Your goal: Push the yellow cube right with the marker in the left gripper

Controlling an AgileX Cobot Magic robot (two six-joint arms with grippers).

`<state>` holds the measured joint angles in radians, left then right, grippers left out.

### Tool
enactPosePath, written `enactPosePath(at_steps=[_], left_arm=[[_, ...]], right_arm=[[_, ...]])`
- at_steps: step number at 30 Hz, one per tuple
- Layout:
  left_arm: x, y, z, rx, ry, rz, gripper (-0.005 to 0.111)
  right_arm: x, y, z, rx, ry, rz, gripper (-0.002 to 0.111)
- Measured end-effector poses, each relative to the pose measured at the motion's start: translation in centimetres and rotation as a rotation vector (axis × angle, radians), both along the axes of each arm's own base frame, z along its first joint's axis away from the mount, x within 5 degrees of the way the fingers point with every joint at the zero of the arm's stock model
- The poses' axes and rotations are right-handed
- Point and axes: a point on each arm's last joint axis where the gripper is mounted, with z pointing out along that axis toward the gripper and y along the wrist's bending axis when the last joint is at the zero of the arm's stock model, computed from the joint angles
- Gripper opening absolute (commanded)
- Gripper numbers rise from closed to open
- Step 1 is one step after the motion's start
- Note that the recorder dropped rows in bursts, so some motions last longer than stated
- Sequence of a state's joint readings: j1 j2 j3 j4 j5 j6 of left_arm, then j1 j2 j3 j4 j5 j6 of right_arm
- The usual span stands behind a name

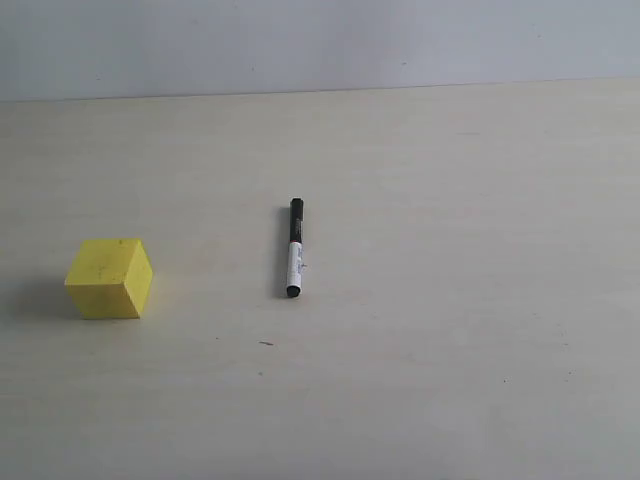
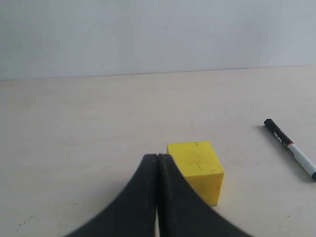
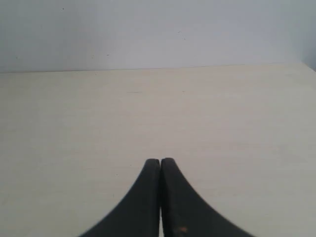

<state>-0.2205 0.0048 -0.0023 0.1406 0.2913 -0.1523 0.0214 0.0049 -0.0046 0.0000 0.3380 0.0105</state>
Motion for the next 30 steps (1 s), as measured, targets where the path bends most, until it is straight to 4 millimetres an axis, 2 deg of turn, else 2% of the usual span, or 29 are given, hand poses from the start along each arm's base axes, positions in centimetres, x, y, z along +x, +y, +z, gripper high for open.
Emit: enactPosePath(at_steps=[4, 10, 15, 21, 23, 26, 27, 30], left_arm=[[0.1, 0.0, 0.3, 0.015, -0.037, -0.005, 0.000], [0.1, -0.4, 2.4, -0.378, -0.196, -0.017, 0.000], [-0.1, -0.4, 4.0, -0.489, -0.348, -0.051, 0.000], [-1.7, -0.1, 7.3, -0.630, -0.719, -0.151, 0.000], [-2.5, 0.3, 9.4, -0.690, -0.822, -0.169, 0.000], [-2.9, 1.0, 14.0, -0.767, -0.850, -0.126, 0.000], [-2.6, 1.1, 15.6, -0.758, -0.823, -0.094, 0.000], [0.2, 0.4, 19.6, -0.644, -0.639, -0.030, 0.000]], right_arm=[[0.0, 0.0, 0.0, 0.000, -0.002, 0.000, 0.000], [0.0, 0.0, 0.0, 0.000, -0.002, 0.000, 0.000], [0.0, 0.0, 0.0, 0.000, -0.002, 0.000, 0.000], [0.0, 0.0, 0.0, -0.002, -0.002, 0.001, 0.000], [0.0, 0.0, 0.0, -0.002, -0.002, 0.001, 0.000], [0.0, 0.0, 0.0, -0.002, -0.002, 0.001, 0.000], [0.0, 0.0, 0.0, -0.002, -0.002, 0.001, 0.000], [0.0, 0.0, 0.0, -0.002, -0.002, 0.001, 0.000]])
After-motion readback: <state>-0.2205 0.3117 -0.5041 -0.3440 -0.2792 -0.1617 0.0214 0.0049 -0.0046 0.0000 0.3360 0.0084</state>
